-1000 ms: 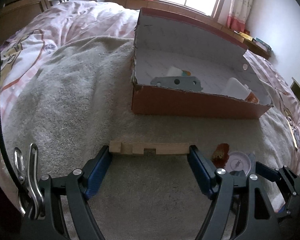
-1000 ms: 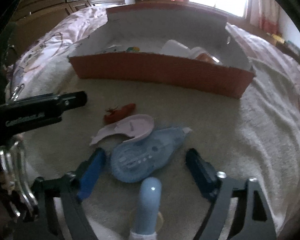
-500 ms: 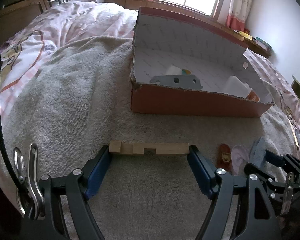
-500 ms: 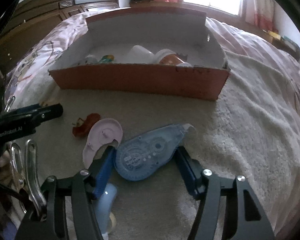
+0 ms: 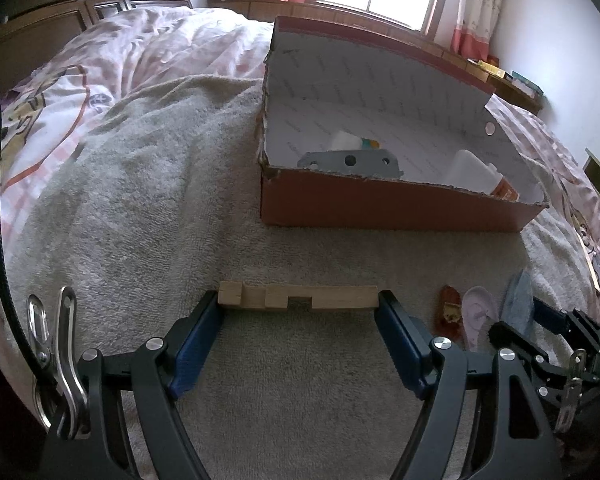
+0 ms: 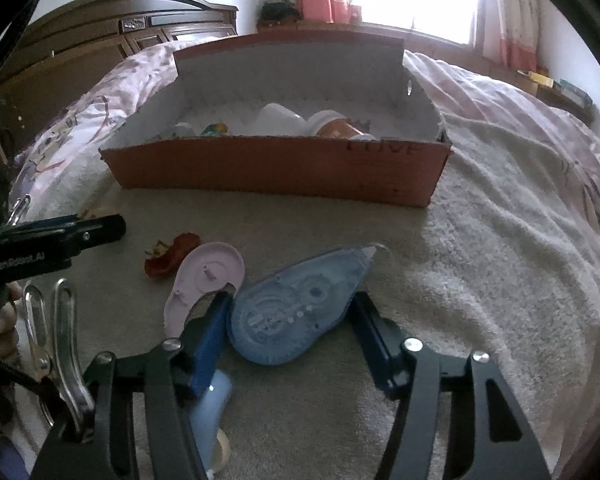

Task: Organize rigid objects
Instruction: 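Grasp the blue correction tape with the right gripper while the left holds the stick, then carry the wooden stick and blue tape into the box and open both grippers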

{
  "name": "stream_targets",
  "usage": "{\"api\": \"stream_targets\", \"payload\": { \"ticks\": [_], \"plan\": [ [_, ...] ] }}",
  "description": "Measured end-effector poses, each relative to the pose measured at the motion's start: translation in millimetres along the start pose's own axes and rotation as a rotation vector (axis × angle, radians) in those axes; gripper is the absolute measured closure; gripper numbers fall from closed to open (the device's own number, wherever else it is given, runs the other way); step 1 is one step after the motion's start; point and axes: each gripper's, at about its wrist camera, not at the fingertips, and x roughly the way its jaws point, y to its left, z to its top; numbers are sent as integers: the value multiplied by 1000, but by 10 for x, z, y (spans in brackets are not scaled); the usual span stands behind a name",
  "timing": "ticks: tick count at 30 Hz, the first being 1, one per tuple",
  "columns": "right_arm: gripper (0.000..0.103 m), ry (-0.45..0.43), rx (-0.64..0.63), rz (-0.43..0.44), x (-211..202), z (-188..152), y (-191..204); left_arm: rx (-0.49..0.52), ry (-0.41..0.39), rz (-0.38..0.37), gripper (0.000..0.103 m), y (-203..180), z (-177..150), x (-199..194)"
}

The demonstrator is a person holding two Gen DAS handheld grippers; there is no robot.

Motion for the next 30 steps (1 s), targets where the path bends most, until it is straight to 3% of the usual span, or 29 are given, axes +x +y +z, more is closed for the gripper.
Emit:
{"api": "stream_targets", "payload": {
  "ticks": [15, 30],
  "plan": [
    [39, -92, 31, 46, -245, 129, -104, 60, -79, -16, 24, -157, 188, -308],
    [39, -121, 50, 57, -306, 356, -152, 115, -109, -45, 24, -362, 516, -284]
  ]
}}
